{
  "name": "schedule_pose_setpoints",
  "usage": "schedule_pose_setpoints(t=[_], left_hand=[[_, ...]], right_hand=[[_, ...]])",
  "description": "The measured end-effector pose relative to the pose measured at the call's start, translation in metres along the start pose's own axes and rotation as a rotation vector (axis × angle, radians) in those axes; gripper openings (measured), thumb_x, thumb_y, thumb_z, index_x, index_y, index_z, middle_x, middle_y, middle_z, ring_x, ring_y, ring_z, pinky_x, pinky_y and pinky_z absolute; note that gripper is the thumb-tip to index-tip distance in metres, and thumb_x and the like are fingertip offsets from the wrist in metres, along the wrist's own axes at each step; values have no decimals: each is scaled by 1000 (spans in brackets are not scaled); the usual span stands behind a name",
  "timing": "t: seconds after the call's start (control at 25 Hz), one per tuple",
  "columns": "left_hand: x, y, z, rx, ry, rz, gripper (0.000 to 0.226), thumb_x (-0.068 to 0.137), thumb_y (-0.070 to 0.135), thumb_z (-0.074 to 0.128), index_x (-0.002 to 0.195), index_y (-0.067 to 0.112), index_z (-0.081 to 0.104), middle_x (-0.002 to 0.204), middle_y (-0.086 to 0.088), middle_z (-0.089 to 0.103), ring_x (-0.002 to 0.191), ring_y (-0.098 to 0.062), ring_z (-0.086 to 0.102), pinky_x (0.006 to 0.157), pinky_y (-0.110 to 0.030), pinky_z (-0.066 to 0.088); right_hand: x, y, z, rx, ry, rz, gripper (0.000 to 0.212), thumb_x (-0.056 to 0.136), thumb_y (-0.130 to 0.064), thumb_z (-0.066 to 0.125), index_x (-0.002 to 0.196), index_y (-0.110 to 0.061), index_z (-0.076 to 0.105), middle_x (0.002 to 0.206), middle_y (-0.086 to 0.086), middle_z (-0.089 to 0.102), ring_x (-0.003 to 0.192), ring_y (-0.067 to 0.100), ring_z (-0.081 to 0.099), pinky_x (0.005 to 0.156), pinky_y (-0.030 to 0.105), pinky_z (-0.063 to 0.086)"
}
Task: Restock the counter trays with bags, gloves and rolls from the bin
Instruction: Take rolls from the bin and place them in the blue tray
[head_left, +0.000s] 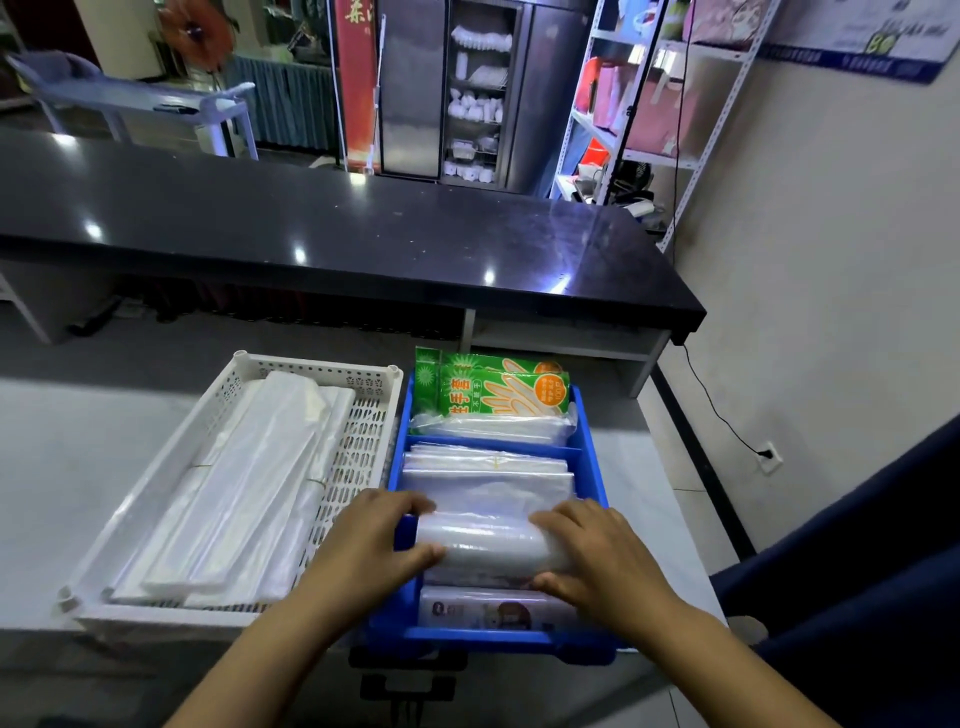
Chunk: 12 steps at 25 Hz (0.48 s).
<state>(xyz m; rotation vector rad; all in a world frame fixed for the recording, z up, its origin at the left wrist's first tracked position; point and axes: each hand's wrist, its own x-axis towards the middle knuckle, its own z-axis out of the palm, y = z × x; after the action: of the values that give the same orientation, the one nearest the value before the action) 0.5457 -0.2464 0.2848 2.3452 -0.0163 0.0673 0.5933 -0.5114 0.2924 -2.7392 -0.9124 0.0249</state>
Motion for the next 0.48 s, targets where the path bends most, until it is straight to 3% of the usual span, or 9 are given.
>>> schedule_pose_setpoints(t=[0.08,0.32,0.48], left_hand=[[0,-5,7,199,-4,67,44,66,48,72,106,32,64,108,6,63,107,-13,52,92,-27,39],[-1,-7,16,285,-28,56,49,67,49,67,114,35,61,121,5,58,121,-12,45,100,-25,29],[-9,-4,10,299,-39,15,43,72,39,67,115,35,61,121,6,60,120,-11,47,103,-24,31]], right_hand=[[-5,4,9,-3,-60,33,55,75,-53,60,124,-38,41,124,-11,49,113,10,43,95,22,31],[-6,9,16,92,-90,61,52,74,-50,61,121,-42,40,124,-15,47,111,4,41,96,21,33],[-1,17,8,97,-138,-14,52,73,-61,57,119,-41,44,121,-16,51,109,3,44,94,21,36]])
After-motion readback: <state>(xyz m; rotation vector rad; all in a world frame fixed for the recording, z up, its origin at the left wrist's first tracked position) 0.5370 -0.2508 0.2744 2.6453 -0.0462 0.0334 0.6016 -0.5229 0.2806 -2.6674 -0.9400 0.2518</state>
